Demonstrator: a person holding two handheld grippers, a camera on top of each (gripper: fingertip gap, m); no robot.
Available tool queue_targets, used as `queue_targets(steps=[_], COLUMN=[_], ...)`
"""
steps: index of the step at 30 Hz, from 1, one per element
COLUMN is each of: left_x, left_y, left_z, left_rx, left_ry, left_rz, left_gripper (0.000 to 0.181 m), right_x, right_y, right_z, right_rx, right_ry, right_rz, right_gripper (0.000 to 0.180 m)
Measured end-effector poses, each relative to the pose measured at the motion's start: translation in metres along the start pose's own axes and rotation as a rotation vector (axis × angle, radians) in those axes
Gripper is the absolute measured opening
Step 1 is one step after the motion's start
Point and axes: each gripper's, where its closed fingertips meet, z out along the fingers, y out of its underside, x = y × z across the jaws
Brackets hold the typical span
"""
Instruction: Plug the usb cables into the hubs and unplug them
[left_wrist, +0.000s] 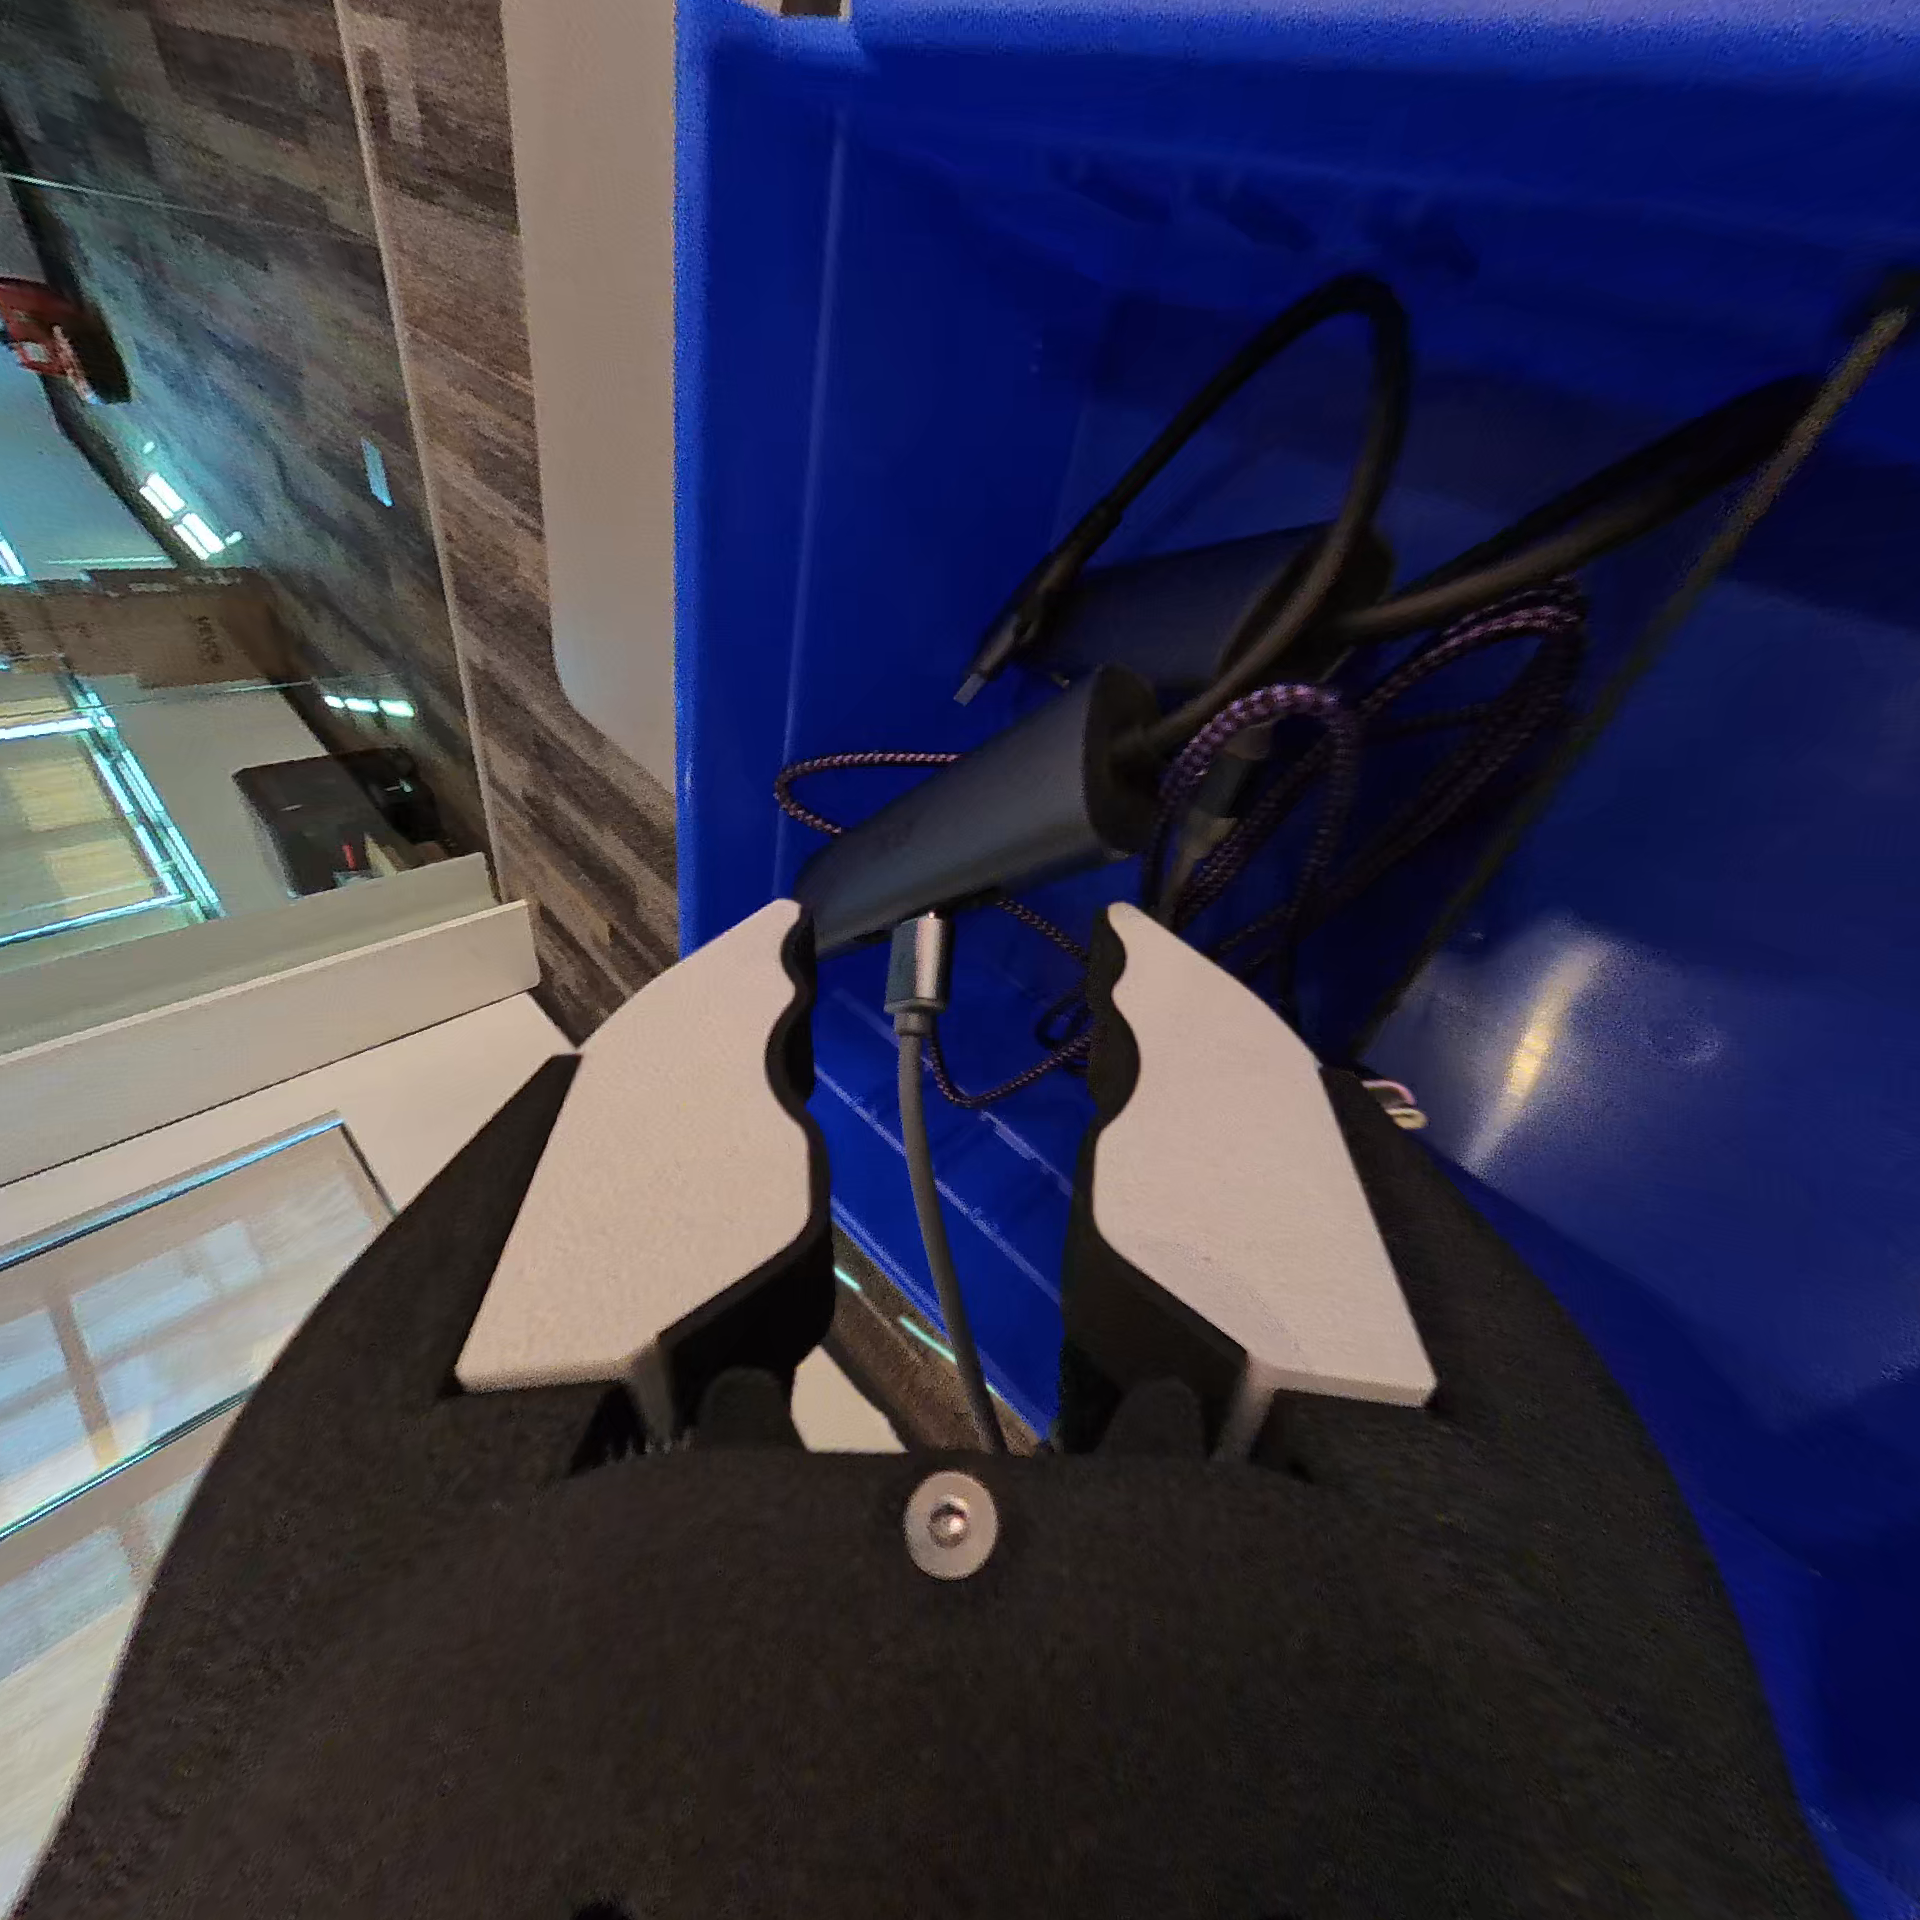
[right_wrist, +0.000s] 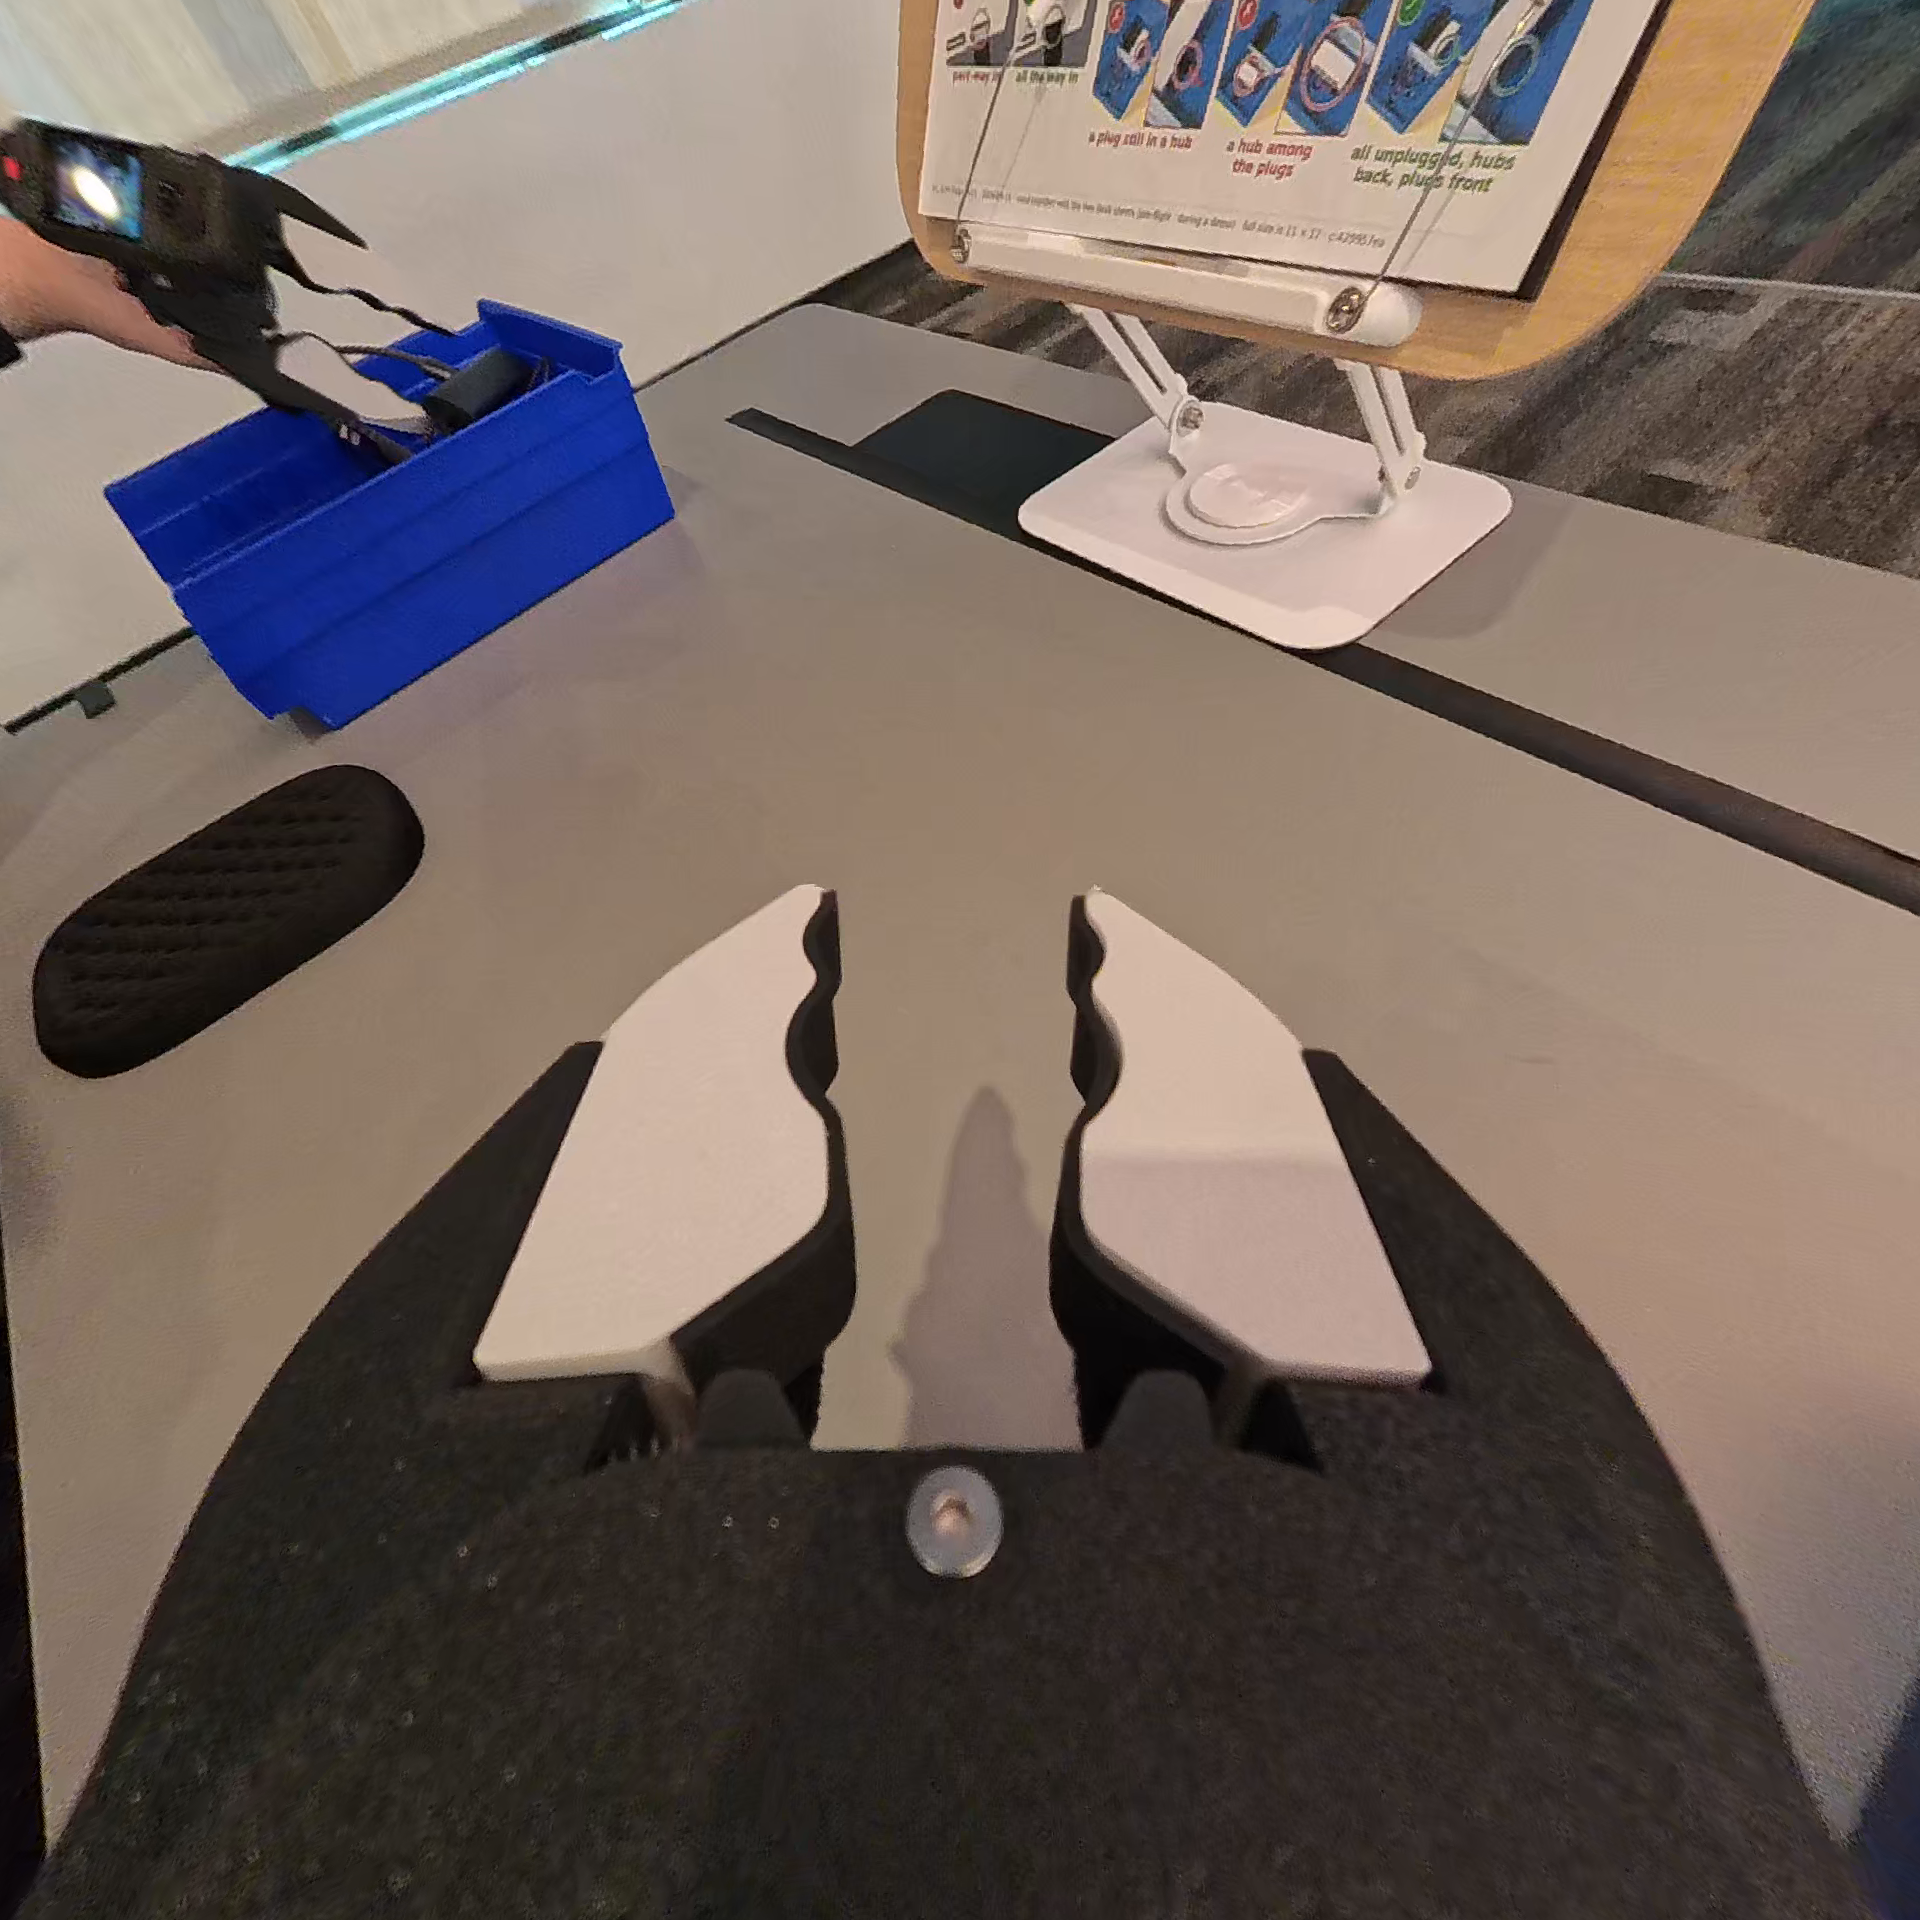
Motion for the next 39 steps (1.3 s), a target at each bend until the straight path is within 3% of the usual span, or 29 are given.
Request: queue_targets(steps=[16,25,39], left_x=[0.003,0.001,-0.006], left_y=[-0.004,-0.007,-0.006], left_z=[0.03,0.033,0.021], left_rx=[0.023,0.043,0.022], left_ry=[-0.009,-0.035,-0.096], left_rz=[-0.003,-0.018,-0.012], left_gripper=[0.042,0.029,0.025], right_x=[0.006,0.006,0.007], right_y=[0.021,0.031,0.04], right_z=[0.008,0.014,0.017], right_rx=[0.032,0.004,-0.007], right_ry=[-0.031,-0.043,-0.06], right_rz=[0.078,0.092,0.113], right_gripper=[0.04,0.039,0.037])
